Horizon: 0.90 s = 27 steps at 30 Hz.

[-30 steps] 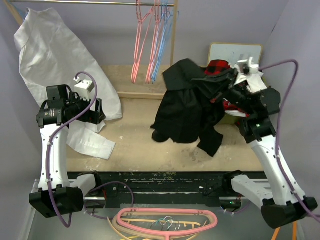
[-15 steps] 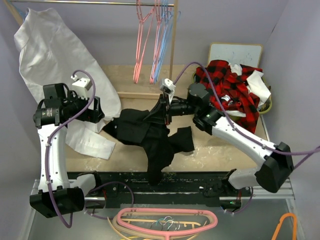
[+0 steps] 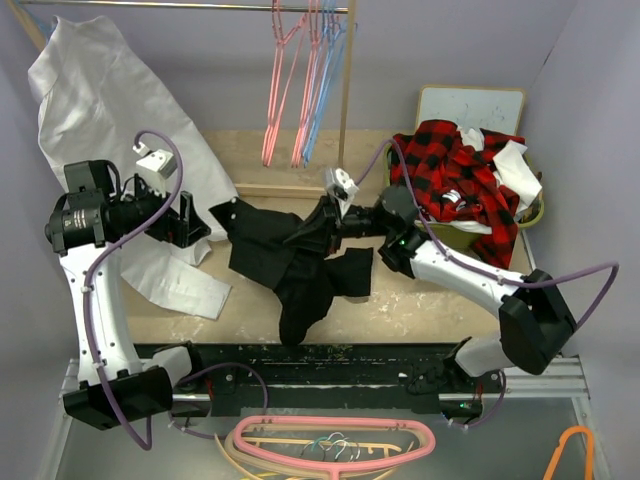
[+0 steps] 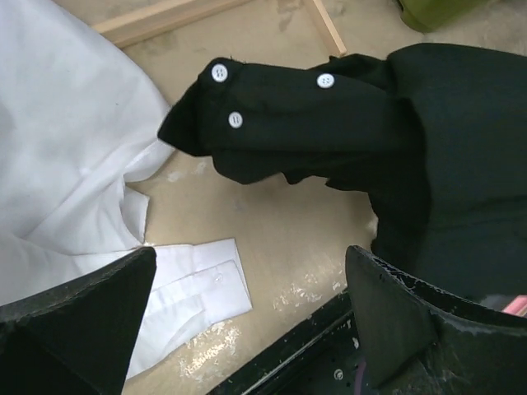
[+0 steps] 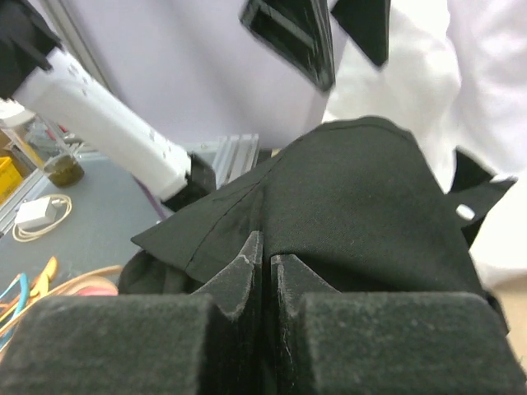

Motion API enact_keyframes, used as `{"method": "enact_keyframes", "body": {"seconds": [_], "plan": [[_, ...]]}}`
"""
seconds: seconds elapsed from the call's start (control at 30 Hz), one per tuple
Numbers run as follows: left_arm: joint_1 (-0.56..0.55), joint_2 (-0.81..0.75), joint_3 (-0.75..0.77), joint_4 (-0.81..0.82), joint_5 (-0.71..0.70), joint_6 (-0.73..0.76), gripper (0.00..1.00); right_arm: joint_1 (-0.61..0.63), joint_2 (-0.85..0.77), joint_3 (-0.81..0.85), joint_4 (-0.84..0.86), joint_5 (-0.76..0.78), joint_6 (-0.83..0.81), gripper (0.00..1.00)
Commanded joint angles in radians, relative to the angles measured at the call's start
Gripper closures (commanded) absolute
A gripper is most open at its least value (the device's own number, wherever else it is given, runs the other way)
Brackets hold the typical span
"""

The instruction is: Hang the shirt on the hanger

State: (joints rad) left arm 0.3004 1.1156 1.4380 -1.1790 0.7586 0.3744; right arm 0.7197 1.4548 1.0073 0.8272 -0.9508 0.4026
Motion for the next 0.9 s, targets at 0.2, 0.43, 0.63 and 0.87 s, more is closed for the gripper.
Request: {"method": "enact_keyframes", "body": {"seconds": [0.2, 0.43, 0.63, 0.87], "plan": [[-0.057, 0.072, -0.067, -0.039, -0.154, 0.086, 0.01, -0.026, -0.141, -0.383, -0.042, 0.185, 0.053, 0.70], [-0.086, 0.184, -0.145, 0.062, -0.277, 0.040, 0.01, -0.026, -0.252, -0.551, -0.023, 0.195, 0.171, 0.48], [-0.109, 0.369, -0.021, 0.064, -0.247, 0.002, 0.01, -0.026, -0.329, -0.544, -0.127, 0.455, 0.132, 0.00], [-0.138, 0.656, 0.216, -0.002, -0.199, -0.036, 0.00, -0.028, -0.282, -0.417, -0.063, 0.629, 0.089, 0.00]]}}
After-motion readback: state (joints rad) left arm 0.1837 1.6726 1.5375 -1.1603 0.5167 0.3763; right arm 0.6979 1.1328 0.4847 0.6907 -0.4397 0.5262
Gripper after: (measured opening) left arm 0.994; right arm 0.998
